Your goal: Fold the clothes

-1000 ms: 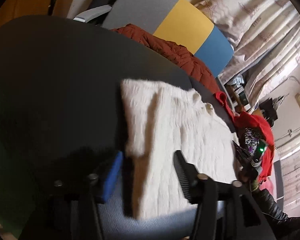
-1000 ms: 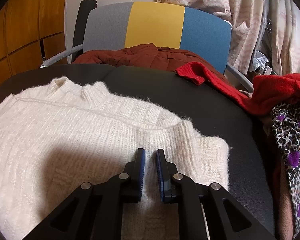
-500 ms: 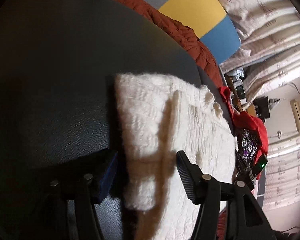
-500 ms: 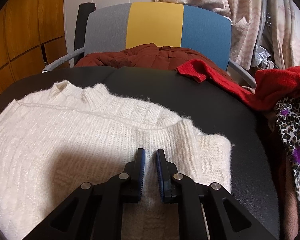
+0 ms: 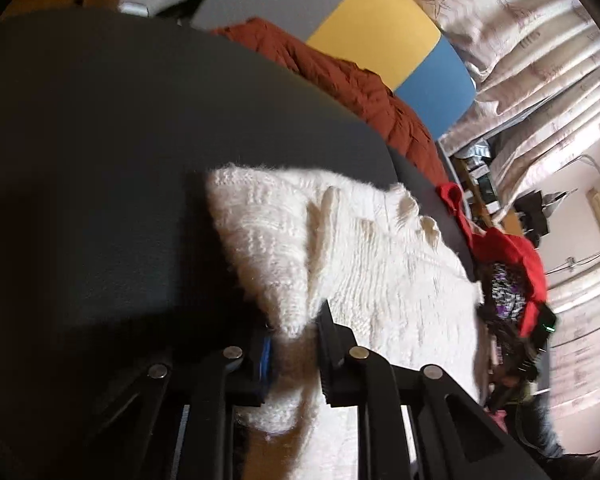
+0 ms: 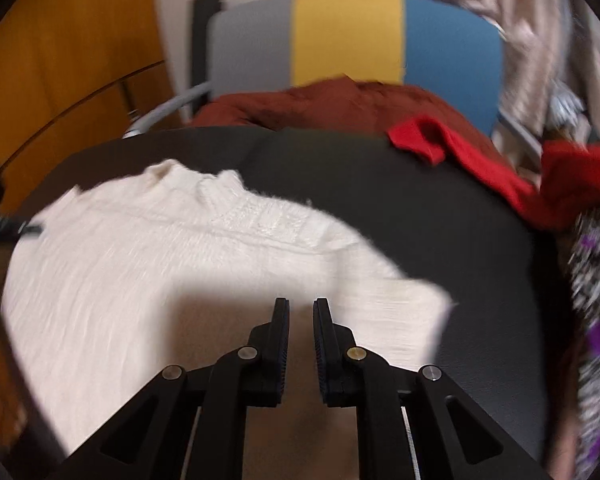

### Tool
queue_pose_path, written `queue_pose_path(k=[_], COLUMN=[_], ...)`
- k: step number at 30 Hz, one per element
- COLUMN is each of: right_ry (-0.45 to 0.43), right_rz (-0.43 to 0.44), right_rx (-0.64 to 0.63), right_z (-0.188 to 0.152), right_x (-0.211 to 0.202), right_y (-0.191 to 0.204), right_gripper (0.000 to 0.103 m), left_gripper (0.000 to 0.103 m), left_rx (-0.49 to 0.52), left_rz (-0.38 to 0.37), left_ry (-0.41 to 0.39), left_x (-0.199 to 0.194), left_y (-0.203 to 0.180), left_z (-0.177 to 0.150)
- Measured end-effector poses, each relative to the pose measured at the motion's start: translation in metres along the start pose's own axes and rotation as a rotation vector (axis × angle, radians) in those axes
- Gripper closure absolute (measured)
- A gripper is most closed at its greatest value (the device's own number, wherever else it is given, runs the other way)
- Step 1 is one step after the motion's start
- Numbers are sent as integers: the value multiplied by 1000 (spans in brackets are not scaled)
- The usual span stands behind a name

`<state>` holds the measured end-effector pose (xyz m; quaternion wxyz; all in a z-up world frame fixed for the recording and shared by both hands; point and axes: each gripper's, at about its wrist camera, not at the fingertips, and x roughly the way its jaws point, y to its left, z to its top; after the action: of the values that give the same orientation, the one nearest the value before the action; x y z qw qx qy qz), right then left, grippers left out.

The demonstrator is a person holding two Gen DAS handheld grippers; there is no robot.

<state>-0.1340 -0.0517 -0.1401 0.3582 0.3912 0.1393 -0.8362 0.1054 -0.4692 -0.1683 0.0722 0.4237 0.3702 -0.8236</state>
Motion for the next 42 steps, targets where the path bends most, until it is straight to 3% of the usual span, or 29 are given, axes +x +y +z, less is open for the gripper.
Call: queue_pose_path(k=[4,8,12,17,20,27,34,37,42], right_ry=[32,56,140,79,48,-12,-59,-67,-78], right_rz=[78,119,48,71,91,145,188,203,214], right_rx=[-73,-112,-174,-76,-19,74,137,148,154], right_z=[-10,-19,-29,-39,-46,-54,-58,-59,-61], right_x=[-28,-30,3,6,5,4,9,9,9], right_y=[2,10,18,6,0,-9,-13,-16,-17], right_gripper=[90,90,90,90,90,90,90,90,90], left_gripper=[86,86,86,86,87,93,93,94,93], left_rx=[-29,-34,-51,-59,-29,-7,39,69,133], left_rz=[-5,-31,-126,-293,-309,-375,-362,-319,-170], left_ry=[-26,-36,-60,-108,-127,-77,49,112,173], left_x=[-17,-29,-47,-66,-66,-23,56,89,103], left_y=[3,-7,-27,-78,-120,-214,-283,-299,-304], left_z=[5,4,-2,-9,-13,-12,-19,-29,-38])
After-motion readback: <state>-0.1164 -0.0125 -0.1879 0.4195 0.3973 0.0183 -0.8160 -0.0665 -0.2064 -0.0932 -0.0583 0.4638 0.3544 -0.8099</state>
